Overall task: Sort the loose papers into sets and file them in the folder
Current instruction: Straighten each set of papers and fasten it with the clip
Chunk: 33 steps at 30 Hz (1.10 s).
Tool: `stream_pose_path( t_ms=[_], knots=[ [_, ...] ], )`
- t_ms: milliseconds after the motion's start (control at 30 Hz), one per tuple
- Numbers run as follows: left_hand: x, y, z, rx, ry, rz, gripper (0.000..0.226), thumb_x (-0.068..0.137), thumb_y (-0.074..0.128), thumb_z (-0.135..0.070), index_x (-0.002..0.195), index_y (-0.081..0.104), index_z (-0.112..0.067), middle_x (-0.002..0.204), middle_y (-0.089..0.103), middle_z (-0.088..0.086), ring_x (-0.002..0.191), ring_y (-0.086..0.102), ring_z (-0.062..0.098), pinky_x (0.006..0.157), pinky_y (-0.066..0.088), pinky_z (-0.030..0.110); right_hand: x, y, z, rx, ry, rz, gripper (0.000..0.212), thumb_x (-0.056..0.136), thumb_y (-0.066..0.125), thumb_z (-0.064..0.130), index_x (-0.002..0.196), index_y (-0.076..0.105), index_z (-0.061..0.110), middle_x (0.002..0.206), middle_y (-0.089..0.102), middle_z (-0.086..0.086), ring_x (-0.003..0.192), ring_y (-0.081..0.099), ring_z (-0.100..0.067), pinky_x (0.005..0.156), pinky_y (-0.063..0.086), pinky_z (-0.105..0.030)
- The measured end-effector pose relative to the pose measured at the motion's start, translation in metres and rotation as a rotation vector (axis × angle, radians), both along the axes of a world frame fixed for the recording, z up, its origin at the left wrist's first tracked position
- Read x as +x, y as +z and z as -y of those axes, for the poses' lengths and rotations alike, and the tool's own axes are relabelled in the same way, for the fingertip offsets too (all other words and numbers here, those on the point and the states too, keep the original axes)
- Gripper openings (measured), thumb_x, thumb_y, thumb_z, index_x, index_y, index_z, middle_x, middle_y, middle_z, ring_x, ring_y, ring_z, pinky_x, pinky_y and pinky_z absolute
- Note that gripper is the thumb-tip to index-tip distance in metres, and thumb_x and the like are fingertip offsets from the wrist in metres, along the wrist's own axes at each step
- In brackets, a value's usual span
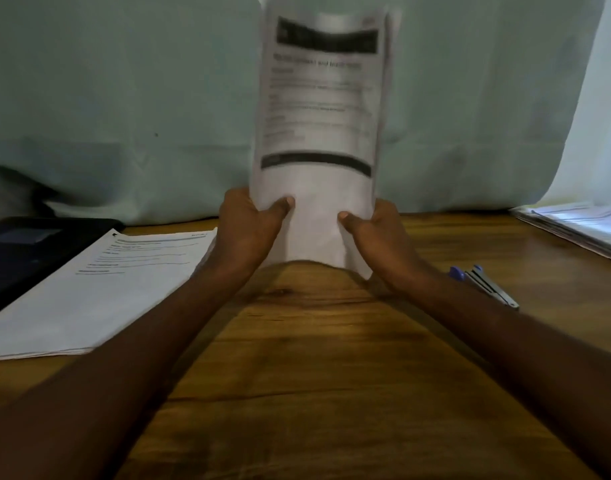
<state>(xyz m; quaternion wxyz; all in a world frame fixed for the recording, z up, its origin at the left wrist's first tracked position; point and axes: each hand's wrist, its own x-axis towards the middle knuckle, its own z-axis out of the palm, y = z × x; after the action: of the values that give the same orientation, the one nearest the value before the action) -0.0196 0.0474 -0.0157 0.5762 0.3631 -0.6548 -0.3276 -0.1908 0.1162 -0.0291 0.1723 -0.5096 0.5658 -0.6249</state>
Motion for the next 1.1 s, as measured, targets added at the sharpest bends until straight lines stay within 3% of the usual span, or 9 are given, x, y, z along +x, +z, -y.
stream_pose_path(
  t_ms=[100, 200, 267, 400, 567, 734, 900, 967, 1101],
  knots=[
    [-0.001, -0.013, 0.001, 0.117, 0.054, 0.114, 0.054, 0.09, 0.078, -0.035, 0.132, 0.057, -0.008, 0.123, 0.066, 0.008, 0.106, 0.062, 0.021, 0.09, 0.057, 0.037, 0.002, -0.005, 0.001, 0.111, -0.024, 0.007, 0.027, 0.104, 0.057, 0.03, 0.128, 0.054, 0.019, 0.109, 0.062, 0.003, 0.096, 0.062, -0.012, 0.074, 0.051, -0.025],
    [-0.001, -0.008, -0.002, 0.046, 0.058, 0.034, 0.044, 0.091, 0.077, -0.03, 0.127, 0.061, -0.011, 0.111, 0.068, 0.0, 0.095, 0.065, 0.011, 0.07, 0.05, 0.012, 0.002, 0.001, -0.003, -0.023, -0.067, -0.025, 0.016, 0.106, 0.054, 0.024, 0.121, 0.054, 0.026, 0.094, 0.061, 0.017, 0.085, 0.062, 0.004, 0.065, 0.048, -0.007],
    [-0.003, -0.008, -0.004, 0.044, 0.061, 0.025, 0.045, 0.092, 0.076, -0.031, 0.128, 0.059, -0.012, 0.11, 0.066, 0.0, 0.093, 0.063, 0.008, 0.071, 0.049, 0.013, 0.002, 0.001, -0.003, -0.039, -0.097, -0.091, 0.021, 0.105, 0.054, 0.023, 0.125, 0.059, 0.021, 0.095, 0.062, 0.014, 0.09, 0.064, 0.001, 0.065, 0.046, -0.003],
    [-0.005, -0.018, -0.004, 0.112, 0.095, 0.093, 0.055, 0.092, 0.075, -0.034, 0.134, 0.058, -0.004, 0.127, 0.065, 0.01, 0.11, 0.062, 0.022, 0.083, 0.045, 0.029, 0.004, -0.011, -0.001, 0.15, -0.084, -0.134, 0.04, 0.105, 0.055, 0.029, 0.141, 0.055, 0.011, 0.126, 0.064, -0.005, 0.104, 0.059, -0.019, 0.088, 0.05, -0.033],
    [-0.005, -0.017, -0.002, 0.102, 0.077, 0.074, 0.055, 0.093, 0.074, -0.032, 0.137, 0.056, -0.003, 0.122, 0.064, 0.007, 0.111, 0.06, 0.019, 0.084, 0.044, 0.028, 0.005, -0.009, -0.004, 0.082, -0.107, -0.29, 0.04, 0.103, 0.054, 0.021, 0.142, 0.055, 0.013, 0.126, 0.065, -0.004, 0.106, 0.061, -0.02, 0.089, 0.052, -0.035],
    [-0.004, -0.013, 0.0, 0.09, 0.093, 0.052, 0.058, 0.093, 0.074, -0.033, 0.139, 0.055, -0.002, 0.129, 0.064, 0.012, 0.112, 0.061, 0.021, 0.084, 0.046, 0.029, -0.001, -0.01, -0.002, 0.079, -0.04, -0.286, 0.039, 0.103, 0.057, 0.025, 0.142, 0.054, 0.016, 0.119, 0.063, 0.006, 0.089, 0.058, -0.003, 0.072, 0.049, -0.018],
    [-0.003, -0.015, 0.001, 0.107, 0.062, 0.057, 0.056, 0.095, 0.072, -0.029, 0.141, 0.054, -0.005, 0.136, 0.062, 0.012, 0.122, 0.06, 0.029, 0.094, 0.045, 0.03, -0.005, -0.004, -0.002, -0.048, 0.066, -0.123, 0.038, 0.104, 0.057, 0.027, 0.141, 0.056, 0.02, 0.119, 0.065, 0.016, 0.099, 0.061, 0.005, 0.068, 0.049, -0.005],
    [0.0, -0.013, 0.001, 0.095, 0.056, 0.049, 0.055, 0.093, 0.075, -0.029, 0.139, 0.056, -0.007, 0.128, 0.065, 0.01, 0.117, 0.063, 0.027, 0.099, 0.051, 0.036, -0.005, -0.005, -0.003, -0.059, 0.055, -0.093, 0.037, 0.105, 0.055, 0.027, 0.141, 0.055, 0.019, 0.11, 0.064, 0.02, 0.095, 0.062, 0.006, 0.066, 0.049, -0.006],
    [0.002, -0.009, -0.001, 0.085, -0.005, -0.027, 0.036, 0.091, 0.076, -0.033, 0.123, 0.064, -0.021, 0.1, 0.067, -0.014, 0.097, 0.066, 0.009, 0.082, 0.054, 0.028, -0.008, 0.001, -0.005, -0.15, -0.015, -0.2, 0.029, 0.105, 0.055, 0.026, 0.133, 0.059, 0.02, 0.107, 0.065, 0.017, 0.093, 0.063, 0.007, 0.073, 0.052, -0.006]
  ],
)
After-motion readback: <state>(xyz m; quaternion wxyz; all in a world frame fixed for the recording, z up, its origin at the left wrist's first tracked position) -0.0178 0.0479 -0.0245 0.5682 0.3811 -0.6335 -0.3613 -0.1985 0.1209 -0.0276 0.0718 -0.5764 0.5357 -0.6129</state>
